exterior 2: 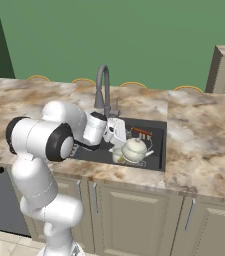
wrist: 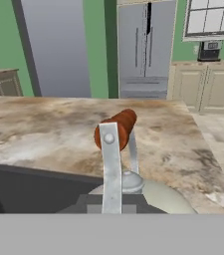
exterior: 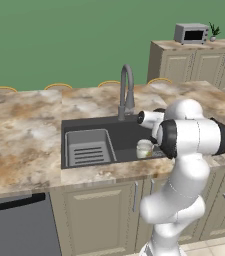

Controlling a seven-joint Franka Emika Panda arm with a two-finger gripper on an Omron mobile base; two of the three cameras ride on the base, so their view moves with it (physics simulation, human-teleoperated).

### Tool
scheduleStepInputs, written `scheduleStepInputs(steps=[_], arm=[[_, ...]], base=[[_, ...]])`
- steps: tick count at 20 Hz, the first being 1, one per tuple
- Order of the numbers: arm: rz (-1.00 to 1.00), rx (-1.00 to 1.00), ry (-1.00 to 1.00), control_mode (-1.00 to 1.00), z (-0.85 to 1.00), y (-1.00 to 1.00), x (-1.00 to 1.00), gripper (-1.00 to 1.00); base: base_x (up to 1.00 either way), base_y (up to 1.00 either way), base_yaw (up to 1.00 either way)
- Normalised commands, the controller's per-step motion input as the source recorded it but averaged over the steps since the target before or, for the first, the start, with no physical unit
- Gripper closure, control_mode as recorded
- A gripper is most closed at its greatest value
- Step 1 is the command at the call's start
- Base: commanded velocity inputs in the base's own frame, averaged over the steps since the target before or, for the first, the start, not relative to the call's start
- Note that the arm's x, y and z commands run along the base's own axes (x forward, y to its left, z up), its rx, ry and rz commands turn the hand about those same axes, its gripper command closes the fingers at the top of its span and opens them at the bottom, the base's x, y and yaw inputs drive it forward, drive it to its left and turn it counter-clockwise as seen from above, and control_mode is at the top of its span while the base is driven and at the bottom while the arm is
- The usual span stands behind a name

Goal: Open the cabinet, pick the kettle from the cabinet, and place it in the sink.

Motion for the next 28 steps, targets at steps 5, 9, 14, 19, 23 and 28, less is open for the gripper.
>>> scheduleStepInputs(steps=[5,9,14,19,23,28], arm=[[0.00,0.00,0.01,-1.00,-0.05,0.04,0.27,1.00],[-0.02,0.00,0.08,-1.00,-0.05,0.00,0.22,1.00],[-0.02,0.00,0.13,-1.00,-0.13,0.00,0.12,1.00],[0.00,0.00,0.03,-1.00,-0.19,0.00,0.22,1.00],[0.00,0.00,0.00,-1.00,-0.21,-0.01,0.23,1.00],[0.00,0.00,0.02,-1.00,-0.25,-0.03,0.17,1.00]], base=[[0.00,0.00,0.00],[0.00,0.00,0.00],[0.00,0.00,0.00],[0.00,0.00,0.00],[0.00,0.00,0.00],[0.00,0.00,0.00]])
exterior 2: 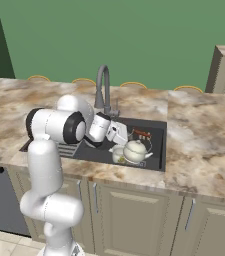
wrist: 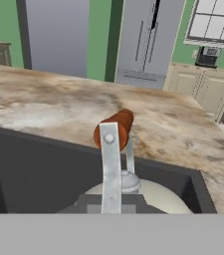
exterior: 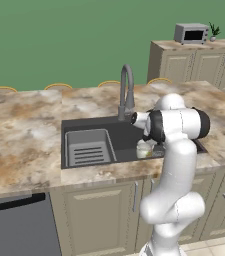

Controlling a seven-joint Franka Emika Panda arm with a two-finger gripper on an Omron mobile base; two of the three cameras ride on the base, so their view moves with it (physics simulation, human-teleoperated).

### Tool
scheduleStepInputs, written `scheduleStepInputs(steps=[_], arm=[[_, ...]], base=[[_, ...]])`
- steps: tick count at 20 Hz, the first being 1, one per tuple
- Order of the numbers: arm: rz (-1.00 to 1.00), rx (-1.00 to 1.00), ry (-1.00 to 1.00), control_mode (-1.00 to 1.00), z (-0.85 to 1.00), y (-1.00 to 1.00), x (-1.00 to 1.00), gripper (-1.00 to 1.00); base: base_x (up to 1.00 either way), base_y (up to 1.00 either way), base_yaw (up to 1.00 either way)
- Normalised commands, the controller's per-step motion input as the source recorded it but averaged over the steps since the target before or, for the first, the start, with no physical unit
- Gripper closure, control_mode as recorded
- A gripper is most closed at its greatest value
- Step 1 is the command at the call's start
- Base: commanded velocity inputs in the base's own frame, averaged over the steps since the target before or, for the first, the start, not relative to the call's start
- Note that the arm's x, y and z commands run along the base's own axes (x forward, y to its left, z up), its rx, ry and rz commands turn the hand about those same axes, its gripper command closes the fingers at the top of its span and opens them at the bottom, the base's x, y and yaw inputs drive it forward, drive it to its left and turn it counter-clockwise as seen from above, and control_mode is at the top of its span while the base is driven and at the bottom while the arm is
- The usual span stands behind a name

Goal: Open the cabinet, pick the kettle from the cabinet, and place it in the sink.

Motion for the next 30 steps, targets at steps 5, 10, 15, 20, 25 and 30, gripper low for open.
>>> scheduleStepInputs(steps=[5,10,15,20,25,30], arm=[[0.00,0.00,0.01,-1.00,-0.23,-0.04,0.16,1.00],[0.00,0.00,0.07,-1.00,-0.21,-0.11,0.08,1.00],[0.00,0.00,0.07,-1.00,-0.21,-0.11,0.00,1.00],[0.00,0.00,0.08,-1.00,-0.20,-0.10,0.00,1.00],[0.00,0.00,0.05,-1.00,-0.19,-0.07,0.00,1.00],[0.00,0.03,0.04,-1.00,-0.19,-0.08,0.00,1.00]], base=[[0.00,0.00,0.00],[0.00,0.00,0.00],[0.00,0.00,0.00],[0.00,0.00,0.00],[0.00,0.00,0.00],[0.00,0.00,0.00]])
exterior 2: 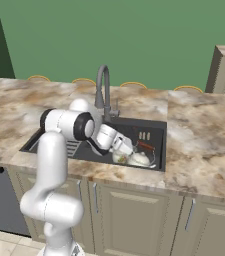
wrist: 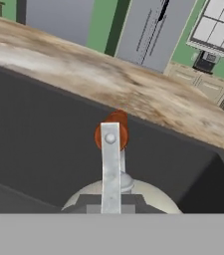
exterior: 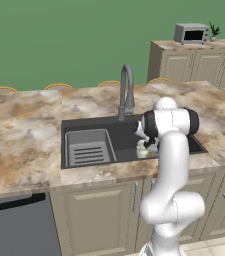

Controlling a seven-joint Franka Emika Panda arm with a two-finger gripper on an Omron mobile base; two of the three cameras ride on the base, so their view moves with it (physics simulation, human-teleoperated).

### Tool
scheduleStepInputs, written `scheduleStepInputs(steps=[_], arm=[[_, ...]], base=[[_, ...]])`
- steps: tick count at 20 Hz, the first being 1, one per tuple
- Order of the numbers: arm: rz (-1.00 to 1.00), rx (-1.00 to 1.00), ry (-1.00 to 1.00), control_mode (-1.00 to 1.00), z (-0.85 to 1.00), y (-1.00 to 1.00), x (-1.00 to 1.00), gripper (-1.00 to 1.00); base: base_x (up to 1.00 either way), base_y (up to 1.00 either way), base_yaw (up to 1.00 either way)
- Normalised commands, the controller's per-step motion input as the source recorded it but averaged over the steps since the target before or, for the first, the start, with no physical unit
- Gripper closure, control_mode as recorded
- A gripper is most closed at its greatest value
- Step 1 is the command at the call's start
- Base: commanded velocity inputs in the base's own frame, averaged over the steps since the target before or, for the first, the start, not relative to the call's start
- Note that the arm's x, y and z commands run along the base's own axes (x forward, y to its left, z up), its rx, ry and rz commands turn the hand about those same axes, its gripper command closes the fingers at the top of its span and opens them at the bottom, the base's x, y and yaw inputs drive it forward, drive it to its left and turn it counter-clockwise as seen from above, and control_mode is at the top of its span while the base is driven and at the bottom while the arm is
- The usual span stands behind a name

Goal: Open the cabinet, pick the kettle from the cabinet, and place it in the sink.

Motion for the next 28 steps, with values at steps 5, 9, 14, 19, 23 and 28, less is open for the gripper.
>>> scheduleStepInputs(steps=[5,9,14,19,23,28], arm=[[0.00,0.04,0.02,-1.00,-0.21,-0.03,0.00,1.00],[0.00,0.04,0.04,-1.00,-0.21,-0.05,0.00,1.00],[0.00,0.05,0.03,-1.00,-0.23,-0.06,0.00,1.00],[0.00,0.06,0.03,-1.00,-0.24,-0.02,0.04,1.00],[0.00,0.07,0.05,-1.00,-0.22,-0.02,0.10,1.00],[0.00,0.07,0.03,-1.00,-0.19,-0.04,0.11,1.00]], base=[[0.00,0.00,0.00],[0.00,0.00,0.00],[0.00,0.00,0.00],[0.00,0.00,0.00],[0.00,0.00,0.00],[0.00,0.00,0.00]])
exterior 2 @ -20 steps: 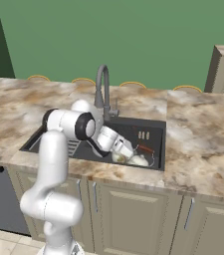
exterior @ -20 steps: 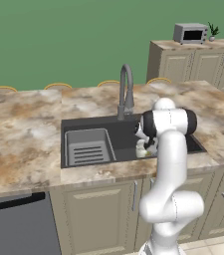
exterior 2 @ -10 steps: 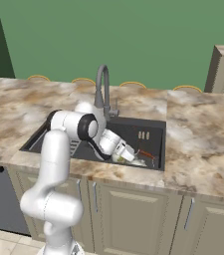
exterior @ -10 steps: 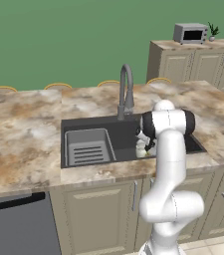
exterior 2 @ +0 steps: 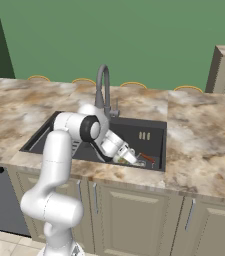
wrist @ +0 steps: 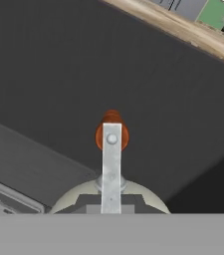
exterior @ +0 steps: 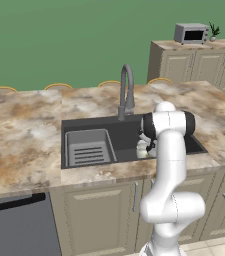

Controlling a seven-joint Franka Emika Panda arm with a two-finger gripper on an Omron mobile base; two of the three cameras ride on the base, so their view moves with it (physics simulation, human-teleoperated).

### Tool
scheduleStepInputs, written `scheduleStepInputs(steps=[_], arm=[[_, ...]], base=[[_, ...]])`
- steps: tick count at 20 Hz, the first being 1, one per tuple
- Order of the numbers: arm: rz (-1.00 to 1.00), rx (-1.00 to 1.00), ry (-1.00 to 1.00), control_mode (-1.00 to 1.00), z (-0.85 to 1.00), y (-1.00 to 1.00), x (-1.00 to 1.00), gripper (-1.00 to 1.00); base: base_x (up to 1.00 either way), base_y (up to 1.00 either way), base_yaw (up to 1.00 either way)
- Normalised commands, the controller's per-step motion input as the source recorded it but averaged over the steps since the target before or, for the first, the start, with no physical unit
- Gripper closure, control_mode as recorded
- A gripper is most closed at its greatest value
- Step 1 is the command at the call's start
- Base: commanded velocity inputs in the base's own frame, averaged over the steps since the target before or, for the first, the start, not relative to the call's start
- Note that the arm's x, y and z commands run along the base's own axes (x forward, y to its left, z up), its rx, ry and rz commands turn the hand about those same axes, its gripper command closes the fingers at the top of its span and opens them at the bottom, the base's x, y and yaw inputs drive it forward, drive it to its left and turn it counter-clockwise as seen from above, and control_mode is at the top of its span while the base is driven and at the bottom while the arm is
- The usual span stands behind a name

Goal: Open the cabinet, pick the kettle from the cabinet, and place it in the sink.

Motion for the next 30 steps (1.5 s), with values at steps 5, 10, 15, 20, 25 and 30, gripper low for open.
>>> scheduleStepInputs(steps=[5,10,15,20,25,30], arm=[[-0.01,0.06,0.05,-1.00,-0.15,-0.03,0.14,1.00],[-0.03,0.05,0.07,-1.00,-0.18,-0.01,0.15,1.00],[-0.03,0.05,0.07,-1.00,-0.20,0.00,0.07,1.00],[-0.03,0.05,0.06,-1.00,-0.22,0.00,0.09,1.00],[-0.03,0.03,0.04,-1.00,-0.24,0.00,0.10,1.00],[-0.03,0.03,0.02,-1.00,-0.27,0.00,0.07,1.00]], base=[[0.00,0.00,0.00],[0.00,0.00,0.00],[0.00,0.00,0.00],[0.00,0.00,0.00],[0.00,0.00,0.00],[0.00,0.00,0.00]])
